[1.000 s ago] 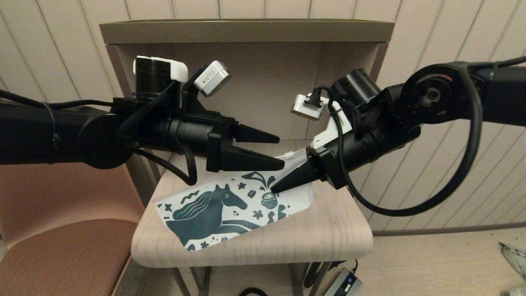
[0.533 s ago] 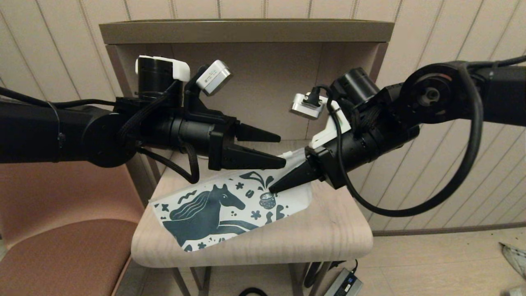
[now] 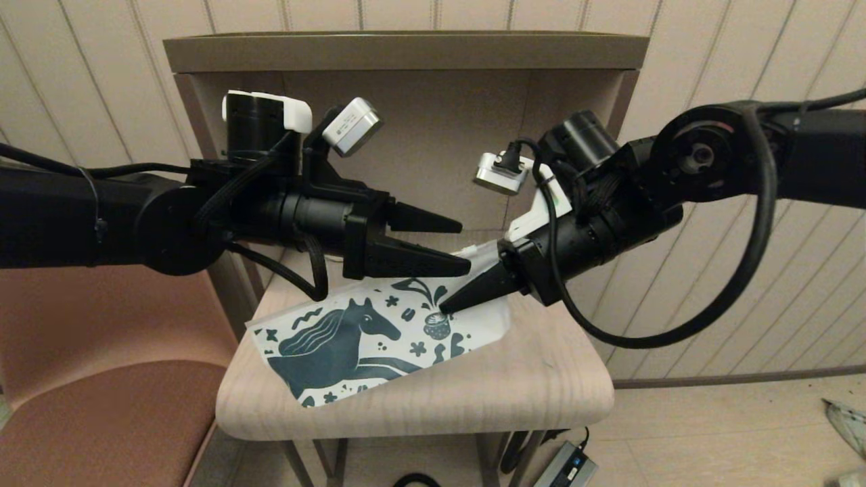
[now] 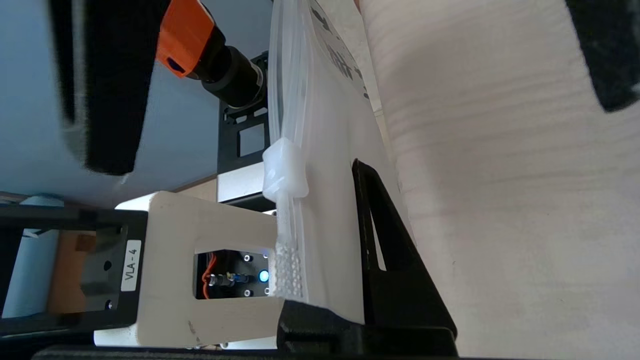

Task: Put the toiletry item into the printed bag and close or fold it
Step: Hand it to the other hand

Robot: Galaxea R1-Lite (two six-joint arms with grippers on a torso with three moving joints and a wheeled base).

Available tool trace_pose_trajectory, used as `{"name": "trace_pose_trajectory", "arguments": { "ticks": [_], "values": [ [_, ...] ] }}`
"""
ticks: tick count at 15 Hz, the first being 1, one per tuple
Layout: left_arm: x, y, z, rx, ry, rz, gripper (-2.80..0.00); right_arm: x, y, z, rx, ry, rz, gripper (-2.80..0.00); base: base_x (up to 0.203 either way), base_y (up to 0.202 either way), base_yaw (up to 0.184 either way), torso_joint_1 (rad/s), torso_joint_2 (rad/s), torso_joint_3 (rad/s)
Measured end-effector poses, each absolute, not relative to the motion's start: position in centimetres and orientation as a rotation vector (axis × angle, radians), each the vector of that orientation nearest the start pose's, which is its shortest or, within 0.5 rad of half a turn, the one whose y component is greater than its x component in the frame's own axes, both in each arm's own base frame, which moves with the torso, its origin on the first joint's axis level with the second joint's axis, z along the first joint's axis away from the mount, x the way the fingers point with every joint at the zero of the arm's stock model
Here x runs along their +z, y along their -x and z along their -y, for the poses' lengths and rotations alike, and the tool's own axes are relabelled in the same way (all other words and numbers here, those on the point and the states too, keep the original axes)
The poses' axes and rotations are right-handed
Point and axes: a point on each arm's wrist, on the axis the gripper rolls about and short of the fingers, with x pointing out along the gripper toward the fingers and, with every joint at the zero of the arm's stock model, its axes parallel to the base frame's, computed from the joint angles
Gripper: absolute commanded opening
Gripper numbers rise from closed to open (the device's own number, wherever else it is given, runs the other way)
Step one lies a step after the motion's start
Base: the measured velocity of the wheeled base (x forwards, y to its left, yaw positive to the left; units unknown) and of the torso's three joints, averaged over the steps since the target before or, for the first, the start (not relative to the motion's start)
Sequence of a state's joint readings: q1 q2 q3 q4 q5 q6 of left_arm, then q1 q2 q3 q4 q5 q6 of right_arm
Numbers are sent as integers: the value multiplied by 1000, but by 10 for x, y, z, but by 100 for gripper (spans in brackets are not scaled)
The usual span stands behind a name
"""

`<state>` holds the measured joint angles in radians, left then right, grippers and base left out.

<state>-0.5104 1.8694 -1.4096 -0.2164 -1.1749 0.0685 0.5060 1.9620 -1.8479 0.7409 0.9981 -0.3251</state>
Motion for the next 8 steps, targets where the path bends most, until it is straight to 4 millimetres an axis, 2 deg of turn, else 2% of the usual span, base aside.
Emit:
{"name": "trace_pose_trajectory", "arguments": {
  "ticks": [8],
  "values": [
    [255,-308,196,-1681,36,-199,0,262,-309,-193,1519,4,-676,-280,0,0,0,0,0,0]
  ]
}}
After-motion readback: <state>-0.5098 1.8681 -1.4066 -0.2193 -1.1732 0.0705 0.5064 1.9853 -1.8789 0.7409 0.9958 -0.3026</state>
